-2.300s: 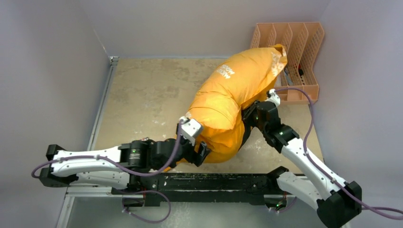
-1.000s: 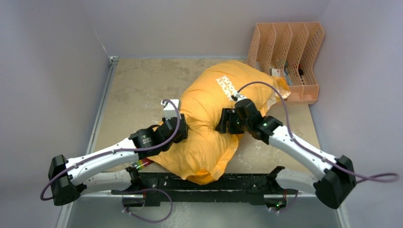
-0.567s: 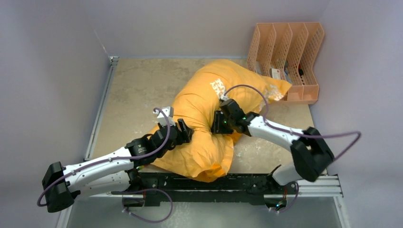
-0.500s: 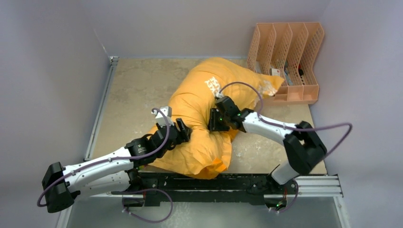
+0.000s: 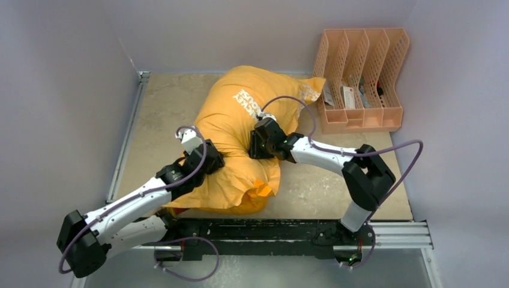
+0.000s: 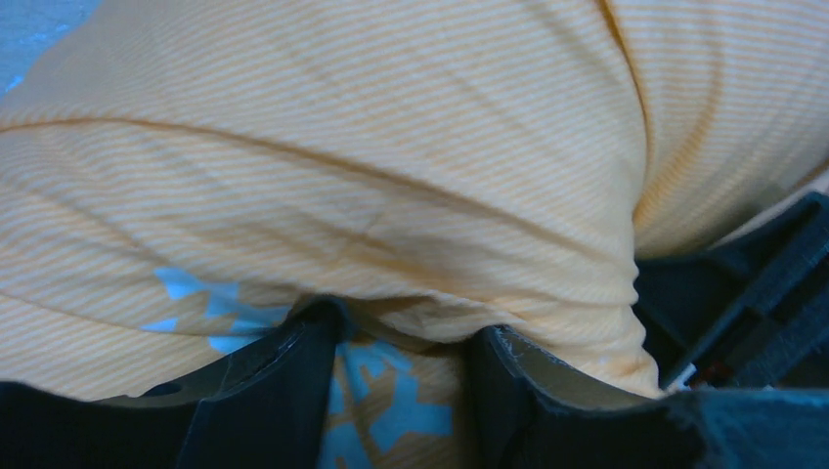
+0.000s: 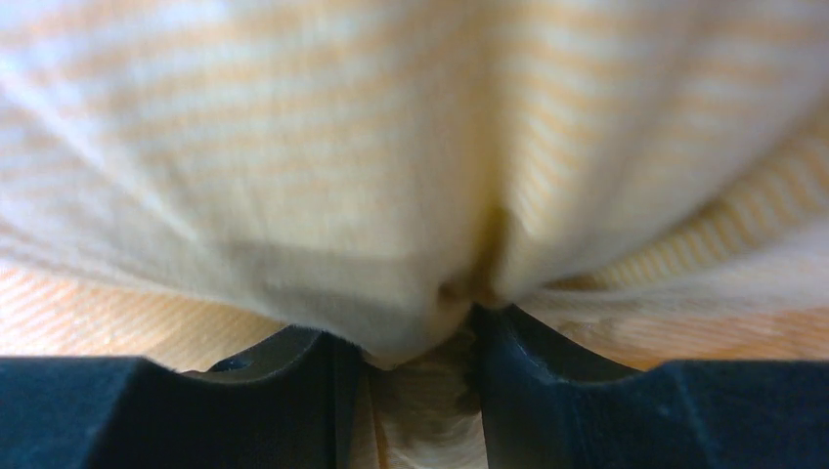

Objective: Remove the pillowcase from the pillow
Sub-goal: Turn over the pillow at the center of the board.

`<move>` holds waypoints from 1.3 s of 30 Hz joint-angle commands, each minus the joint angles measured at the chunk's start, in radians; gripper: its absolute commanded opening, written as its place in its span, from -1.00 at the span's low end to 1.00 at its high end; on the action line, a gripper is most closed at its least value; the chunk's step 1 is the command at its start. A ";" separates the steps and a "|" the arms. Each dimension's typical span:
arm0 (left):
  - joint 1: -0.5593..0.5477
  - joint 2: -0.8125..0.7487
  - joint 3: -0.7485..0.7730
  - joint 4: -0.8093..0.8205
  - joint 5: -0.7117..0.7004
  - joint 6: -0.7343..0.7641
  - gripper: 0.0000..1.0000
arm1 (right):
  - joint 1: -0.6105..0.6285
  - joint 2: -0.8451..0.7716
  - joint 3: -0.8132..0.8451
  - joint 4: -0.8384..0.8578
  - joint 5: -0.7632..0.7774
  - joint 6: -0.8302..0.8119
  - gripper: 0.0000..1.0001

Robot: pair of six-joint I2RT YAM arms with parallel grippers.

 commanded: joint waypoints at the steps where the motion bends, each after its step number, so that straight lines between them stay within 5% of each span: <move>1: 0.165 0.118 0.018 0.015 0.152 0.159 0.08 | 0.038 -0.035 -0.134 -0.189 0.048 0.055 -0.11; 7: 0.356 0.218 0.180 0.062 0.267 0.347 0.22 | 0.038 -0.198 -0.259 -0.122 -0.139 -0.036 0.00; 10: 0.406 0.272 0.266 0.095 0.359 0.432 0.34 | 0.040 -0.232 -0.237 -0.128 -0.168 -0.075 0.00; 13: 0.436 0.332 0.347 0.034 0.446 0.466 0.26 | 0.040 -0.308 -0.181 -0.200 -0.082 -0.069 0.04; 18: 0.437 0.226 0.280 0.059 0.557 0.460 0.35 | 0.040 -0.457 -0.049 -0.348 0.029 -0.062 0.34; 23: 0.437 0.048 0.284 -0.089 0.443 0.435 0.36 | 0.040 -0.551 -0.003 -0.256 -0.043 -0.140 0.64; 29: 0.437 -0.171 0.321 -0.246 0.442 0.400 0.43 | 0.073 -0.482 0.051 -0.182 -0.174 -0.165 0.69; 36: 0.437 -0.324 0.216 -0.401 0.343 0.294 0.36 | 0.195 -0.253 0.232 -0.216 -0.085 -0.252 0.68; 39: 0.437 -0.368 0.191 -0.395 0.361 0.271 0.36 | 0.237 -0.127 0.296 -0.283 -0.041 -0.266 0.40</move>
